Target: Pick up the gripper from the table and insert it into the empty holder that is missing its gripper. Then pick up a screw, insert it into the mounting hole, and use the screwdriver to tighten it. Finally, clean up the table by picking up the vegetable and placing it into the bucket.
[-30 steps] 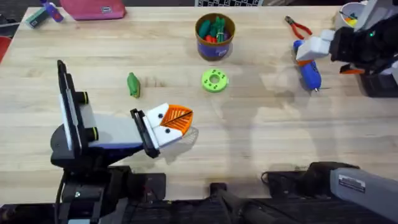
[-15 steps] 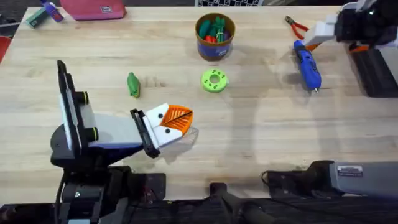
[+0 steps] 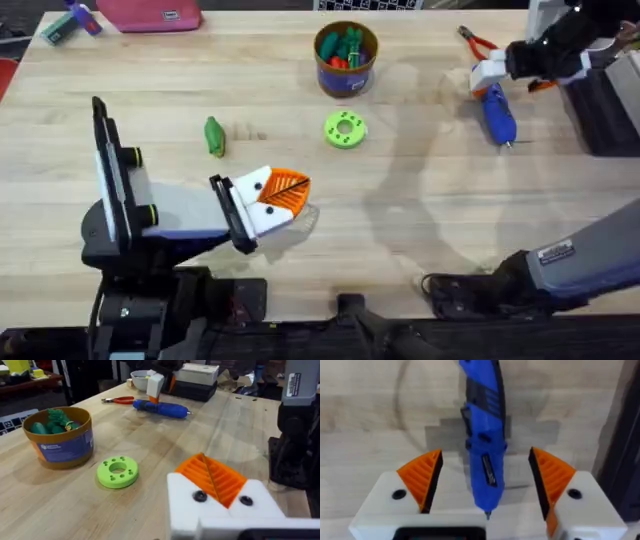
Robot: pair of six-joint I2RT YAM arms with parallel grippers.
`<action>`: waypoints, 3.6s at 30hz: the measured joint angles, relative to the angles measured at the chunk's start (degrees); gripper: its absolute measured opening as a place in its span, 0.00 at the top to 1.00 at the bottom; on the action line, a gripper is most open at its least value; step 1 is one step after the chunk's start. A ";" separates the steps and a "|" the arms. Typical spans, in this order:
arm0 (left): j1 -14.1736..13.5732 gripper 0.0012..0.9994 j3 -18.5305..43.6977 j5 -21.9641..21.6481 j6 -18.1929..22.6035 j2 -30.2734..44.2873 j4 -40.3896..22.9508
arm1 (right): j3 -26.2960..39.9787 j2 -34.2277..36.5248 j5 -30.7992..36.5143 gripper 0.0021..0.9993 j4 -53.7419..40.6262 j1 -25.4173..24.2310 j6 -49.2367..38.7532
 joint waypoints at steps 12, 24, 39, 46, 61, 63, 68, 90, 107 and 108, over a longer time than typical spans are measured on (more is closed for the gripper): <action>0.00 0.98 0.00 0.00 0.00 0.00 0.00 | 2.71 6.49 -2.35 0.01 6.74 -0.76 -2.21; 0.00 0.98 0.00 0.00 -0.02 0.00 0.00 | 2.71 10.92 -4.22 0.03 7.81 -2.30 -5.46; 0.00 0.98 0.00 0.00 0.00 0.00 0.00 | 2.91 11.46 -4.78 0.92 8.15 -2.27 -9.55; 0.00 0.98 0.02 0.00 0.00 0.00 0.00 | 3.03 11.49 -4.94 0.98 8.14 -2.34 -9.56; 0.00 0.98 0.00 0.00 0.00 -0.01 0.00 | 3.03 8.17 -4.94 0.98 7.67 1.03 -8.20; 0.00 0.98 0.00 0.00 0.00 0.00 0.00 | 3.03 5.35 -4.98 0.98 7.52 2.49 -7.02; 0.00 0.98 0.00 0.00 0.00 0.00 0.00 | 3.03 -3.39 -4.97 0.98 7.52 6.54 -4.58; 0.00 0.98 0.02 0.00 0.00 0.00 0.00 | 3.03 -36.76 -20.40 0.98 12.61 16.64 11.57; 0.00 0.98 0.01 0.00 0.00 0.00 0.00 | -16.06 -46.28 -24.62 0.98 39.10 27.44 22.76; 0.00 0.98 0.00 0.00 0.00 0.00 0.00 | -18.23 -47.14 -24.76 0.98 42.37 28.01 23.81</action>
